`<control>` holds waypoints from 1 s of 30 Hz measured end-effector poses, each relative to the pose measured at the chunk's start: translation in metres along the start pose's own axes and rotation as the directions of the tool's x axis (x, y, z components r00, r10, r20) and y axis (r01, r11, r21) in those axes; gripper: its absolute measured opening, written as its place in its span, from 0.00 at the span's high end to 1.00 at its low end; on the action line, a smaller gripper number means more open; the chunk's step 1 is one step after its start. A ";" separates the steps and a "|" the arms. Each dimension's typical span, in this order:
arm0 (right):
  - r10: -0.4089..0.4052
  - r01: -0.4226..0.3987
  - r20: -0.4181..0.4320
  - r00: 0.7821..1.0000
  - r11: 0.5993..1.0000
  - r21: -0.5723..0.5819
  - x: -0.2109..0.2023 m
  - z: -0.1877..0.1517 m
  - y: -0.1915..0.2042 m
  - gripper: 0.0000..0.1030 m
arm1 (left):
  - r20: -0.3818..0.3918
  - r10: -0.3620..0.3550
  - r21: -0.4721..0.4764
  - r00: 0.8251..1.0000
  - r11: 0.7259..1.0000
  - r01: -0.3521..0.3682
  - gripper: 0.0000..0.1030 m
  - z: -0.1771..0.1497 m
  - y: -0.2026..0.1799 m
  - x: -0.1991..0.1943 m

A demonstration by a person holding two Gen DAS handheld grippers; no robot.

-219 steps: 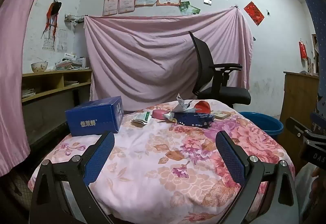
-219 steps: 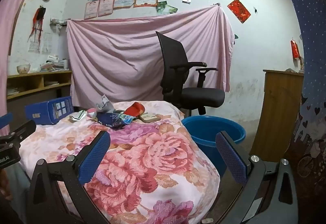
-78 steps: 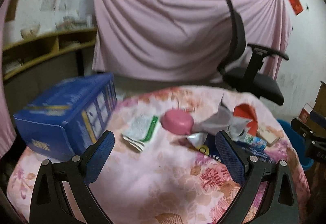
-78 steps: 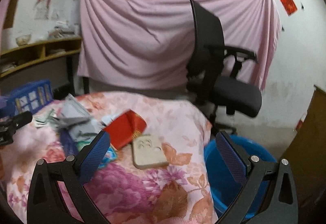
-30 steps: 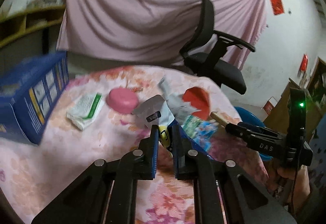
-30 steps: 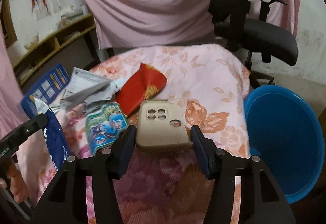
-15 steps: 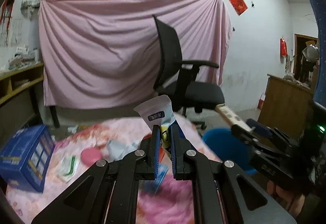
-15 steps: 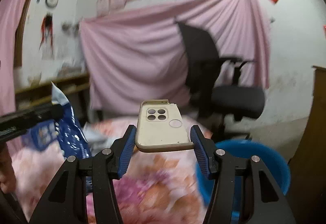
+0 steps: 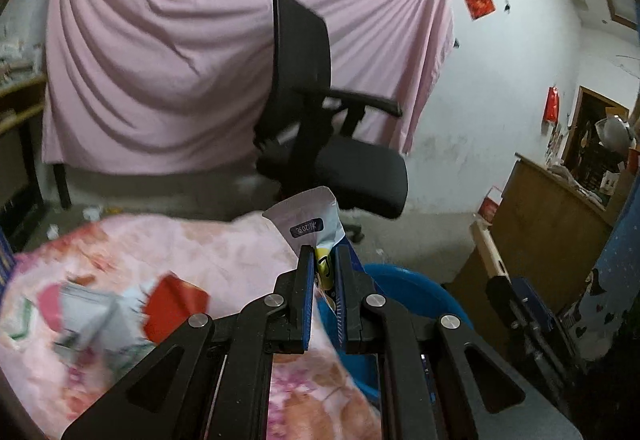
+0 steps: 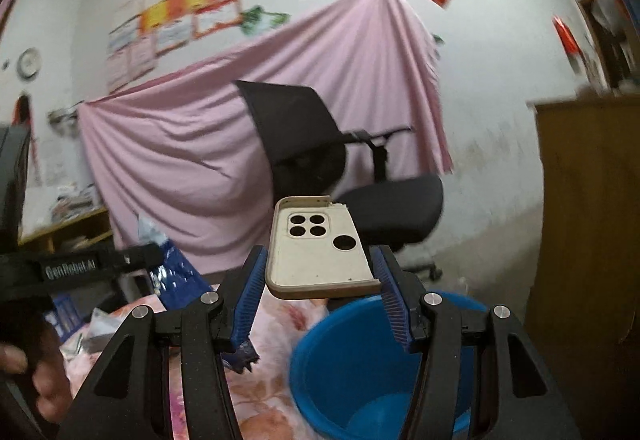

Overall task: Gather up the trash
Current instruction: 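Carry both held items over the blue basin and open both tools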

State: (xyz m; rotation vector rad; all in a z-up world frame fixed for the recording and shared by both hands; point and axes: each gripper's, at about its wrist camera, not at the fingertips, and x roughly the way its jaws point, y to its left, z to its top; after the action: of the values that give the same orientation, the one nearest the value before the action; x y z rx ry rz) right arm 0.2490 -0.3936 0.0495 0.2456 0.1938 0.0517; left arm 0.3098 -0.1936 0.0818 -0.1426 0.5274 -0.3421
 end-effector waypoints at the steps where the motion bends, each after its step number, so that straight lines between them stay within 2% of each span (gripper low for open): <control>1: -0.011 0.011 -0.014 1.000 0.999 0.032 0.005 0.001 -0.008 0.49 | -0.018 0.002 -0.007 1.000 1.000 -0.002 0.93 0.000 -0.002 0.007; 6: -0.045 0.055 -0.103 0.994 0.994 0.095 0.020 -0.004 -0.033 0.49 | -0.101 0.001 -0.052 0.995 0.999 -0.006 0.93 -0.002 -0.002 0.043; 10: -0.059 0.084 -0.182 0.982 0.987 0.135 0.030 -0.014 -0.049 0.48 | -0.144 -0.008 -0.069 0.990 0.998 -0.002 0.92 -0.013 -0.007 0.055; 15: -0.065 0.106 -0.238 0.969 0.981 0.163 0.035 -0.020 -0.064 0.48 | -0.214 -0.010 -0.087 0.977 0.996 -0.009 0.91 -0.016 -0.009 0.070; 18: -0.072 0.119 -0.251 0.965 0.977 0.176 0.036 -0.021 -0.069 0.48 | -0.236 -0.022 -0.109 0.972 0.994 -0.003 0.79 -0.018 -0.004 0.071; 20: -0.075 0.123 -0.251 0.965 0.976 0.181 0.034 -0.021 -0.071 0.48 | -0.228 -0.036 -0.130 0.973 0.992 0.006 0.69 -0.019 -0.002 0.068; 24: -0.081 0.122 -0.232 0.969 0.978 0.169 0.031 -0.016 -0.067 0.47 | -0.194 -0.032 -0.124 0.981 0.992 0.008 0.66 -0.017 0.003 0.050; 26: -0.082 0.115 -0.204 0.976 0.982 0.153 0.026 -0.013 -0.062 0.46 | -0.166 -0.026 -0.117 0.986 0.993 0.006 0.59 -0.016 0.004 0.042; 30: -0.066 0.084 -0.137 0.988 0.988 0.131 0.018 -0.003 -0.049 0.39 | -0.067 0.019 -0.090 0.998 0.996 -0.025 0.49 -0.013 0.015 0.009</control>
State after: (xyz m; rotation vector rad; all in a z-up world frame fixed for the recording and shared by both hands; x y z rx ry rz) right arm 0.2677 -0.4386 0.0310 0.3714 0.3388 -0.0203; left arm 0.3144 -0.1829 0.0631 -0.2140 0.6098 -0.3023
